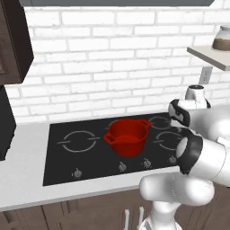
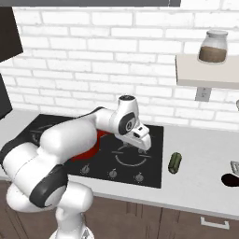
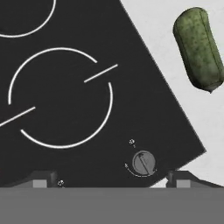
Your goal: Put the avocado and cucumber in the pot. Retrieve the spatula and lightly stir the vegetables in the pot.
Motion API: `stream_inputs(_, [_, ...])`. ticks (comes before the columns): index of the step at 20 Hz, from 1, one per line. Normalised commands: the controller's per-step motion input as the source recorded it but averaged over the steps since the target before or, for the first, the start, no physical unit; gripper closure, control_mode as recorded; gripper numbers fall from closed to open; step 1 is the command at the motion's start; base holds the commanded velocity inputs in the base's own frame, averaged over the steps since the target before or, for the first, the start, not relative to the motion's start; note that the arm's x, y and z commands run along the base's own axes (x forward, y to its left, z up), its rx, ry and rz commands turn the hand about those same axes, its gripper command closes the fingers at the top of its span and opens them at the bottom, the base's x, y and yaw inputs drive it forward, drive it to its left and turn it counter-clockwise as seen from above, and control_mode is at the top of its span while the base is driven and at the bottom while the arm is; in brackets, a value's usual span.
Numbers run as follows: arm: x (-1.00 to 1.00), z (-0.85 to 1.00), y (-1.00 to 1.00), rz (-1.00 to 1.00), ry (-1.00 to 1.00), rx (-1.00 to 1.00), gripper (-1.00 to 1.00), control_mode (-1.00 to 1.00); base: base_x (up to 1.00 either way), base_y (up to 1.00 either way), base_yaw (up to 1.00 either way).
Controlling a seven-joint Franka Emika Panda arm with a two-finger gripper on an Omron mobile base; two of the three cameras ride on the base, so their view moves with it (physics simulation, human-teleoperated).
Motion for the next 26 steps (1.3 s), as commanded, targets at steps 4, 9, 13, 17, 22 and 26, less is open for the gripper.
stream_inputs(4, [0.54, -0.09, -0.86, -0.07, 0.06, 0.00, -1.00, -1.00, 0.00, 0.00, 0.00])
stream_inputs(9, [0.01, -0.05, -0.41, 0.00, 0.06, -0.01, -1.00, -1.00, 0.00, 0.00, 0.00])
stream_inputs(13, [0.00, -0.18, -0.47, 0.00, 0.05, -0.08, -1.00, -1.00, 0.00, 0.00, 0.00])
stream_inputs(17, [0.00, -0.25, -0.47, 0.00, 0.05, -0.05, -1.00, -1.00, 0.00, 0.00, 0.00])
stream_inputs(22, [0.00, -0.28, -0.38, 0.00, 0.01, -0.02, -1.00, -1.00, 0.00, 0.00, 0.00])
stream_inputs(26, [0.00, -0.22, -0.24, 0.00, 0.00, 0.00, -1.00, -1.00, 0.00, 0.00, 0.00])
